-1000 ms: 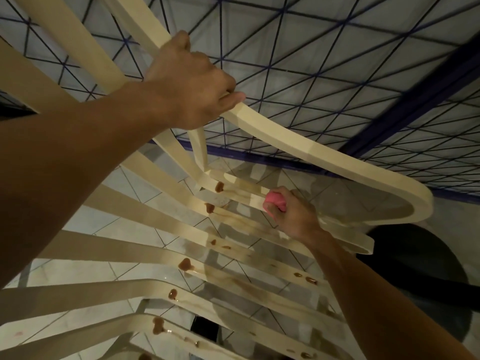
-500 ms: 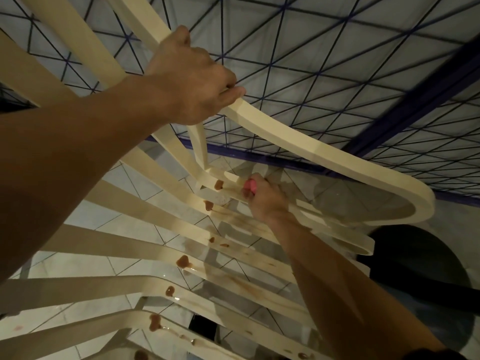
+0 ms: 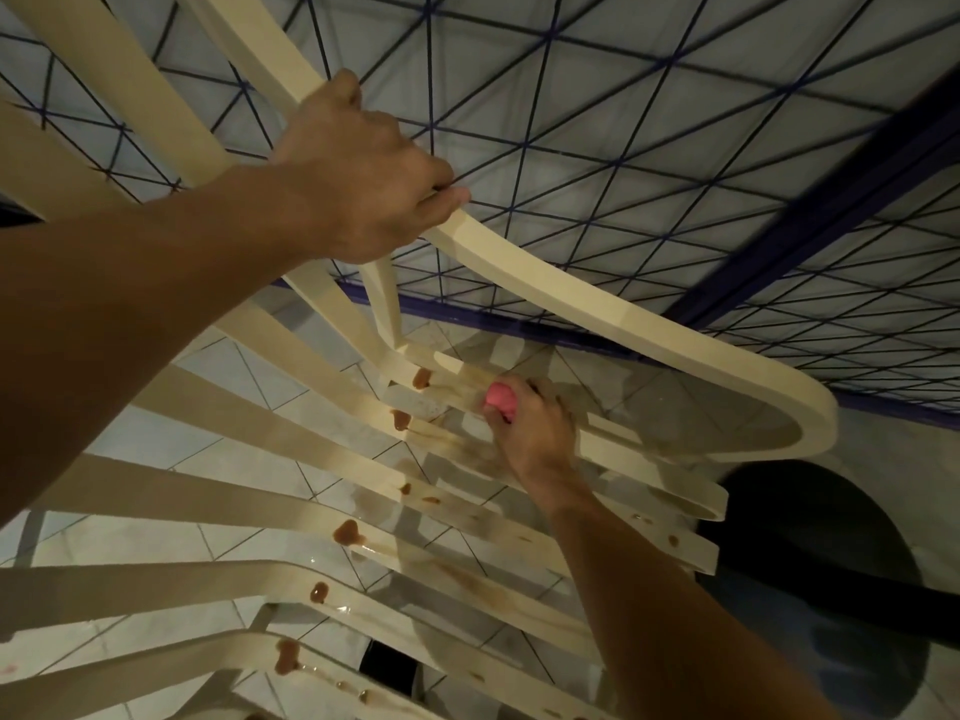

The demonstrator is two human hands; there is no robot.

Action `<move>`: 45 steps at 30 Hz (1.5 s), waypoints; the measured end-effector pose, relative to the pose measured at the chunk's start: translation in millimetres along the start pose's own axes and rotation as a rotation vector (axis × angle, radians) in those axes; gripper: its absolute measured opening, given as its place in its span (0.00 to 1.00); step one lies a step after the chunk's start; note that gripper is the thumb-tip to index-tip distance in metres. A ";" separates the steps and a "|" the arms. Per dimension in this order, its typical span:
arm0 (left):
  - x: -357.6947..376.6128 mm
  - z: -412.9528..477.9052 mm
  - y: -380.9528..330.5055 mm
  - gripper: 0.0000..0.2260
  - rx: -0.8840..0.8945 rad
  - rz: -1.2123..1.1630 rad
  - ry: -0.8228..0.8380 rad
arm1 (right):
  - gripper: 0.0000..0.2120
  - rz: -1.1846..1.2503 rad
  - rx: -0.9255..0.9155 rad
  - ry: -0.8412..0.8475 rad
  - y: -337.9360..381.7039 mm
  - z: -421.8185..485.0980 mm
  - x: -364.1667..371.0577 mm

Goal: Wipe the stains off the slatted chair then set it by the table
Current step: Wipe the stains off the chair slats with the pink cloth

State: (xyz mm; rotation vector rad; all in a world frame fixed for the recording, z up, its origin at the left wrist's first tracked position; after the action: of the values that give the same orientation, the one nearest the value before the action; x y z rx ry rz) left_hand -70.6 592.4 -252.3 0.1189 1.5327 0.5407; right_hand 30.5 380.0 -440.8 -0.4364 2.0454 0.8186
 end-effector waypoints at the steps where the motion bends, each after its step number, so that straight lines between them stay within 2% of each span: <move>1: -0.6 0.3 -0.2 0.20 -0.001 -0.005 0.002 | 0.18 -0.003 0.010 0.001 5.1 2.1 1.9; 4: -2.6 0.3 -0.6 0.19 -0.009 -0.015 0.007 | 0.18 0.008 0.002 0.026 18.6 5.9 6.1; 13: -1.6 0.1 -1.0 0.18 -0.010 -0.006 0.001 | 0.21 0.021 -0.180 0.171 39.4 8.6 9.6; 21: 3.4 0.9 1.2 0.19 0.013 0.021 -0.039 | 0.20 -0.092 -0.191 0.080 -0.9 -1.2 -10.7; 26: 8.7 0.8 1.1 0.17 0.038 0.086 -0.058 | 0.25 -0.076 -0.200 0.092 4.5 -4.8 -12.4; 32: 8.8 2.3 0.8 0.23 0.006 0.042 -0.050 | 0.15 0.085 -0.340 0.152 30.3 14.9 3.7; 35: 7.6 2.2 0.5 0.23 0.005 0.046 -0.031 | 0.13 0.051 -0.365 0.192 33.9 20.4 3.7; 41: 5.2 2.2 -0.1 0.23 0.027 0.030 -0.004 | 0.20 -0.151 -0.423 0.182 9.7 10.4 1.5; 43: 5.3 2.3 -0.4 0.23 0.024 0.038 -0.001 | 0.25 -0.115 -0.415 0.177 7.2 12.9 -3.7; 45: 4.9 2.1 0.2 0.24 0.022 0.050 0.004 | 0.25 -0.025 -0.409 0.178 8.9 18.1 -8.6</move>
State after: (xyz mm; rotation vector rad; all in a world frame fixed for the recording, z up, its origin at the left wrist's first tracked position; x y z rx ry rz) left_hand -68.9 595.1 -256.6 0.1738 1.5431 0.5644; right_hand 41.1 399.0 -437.6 -0.7841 2.0253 1.2259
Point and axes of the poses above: each hand's wrist, its own z-axis towards the middle knuckle, its own x-axis out of the palm, y = z × x, the point moved 1 cm from there along z, towards the middle knuckle, and after that the axes turned 6 degrees about x, right-handed, at the moved point
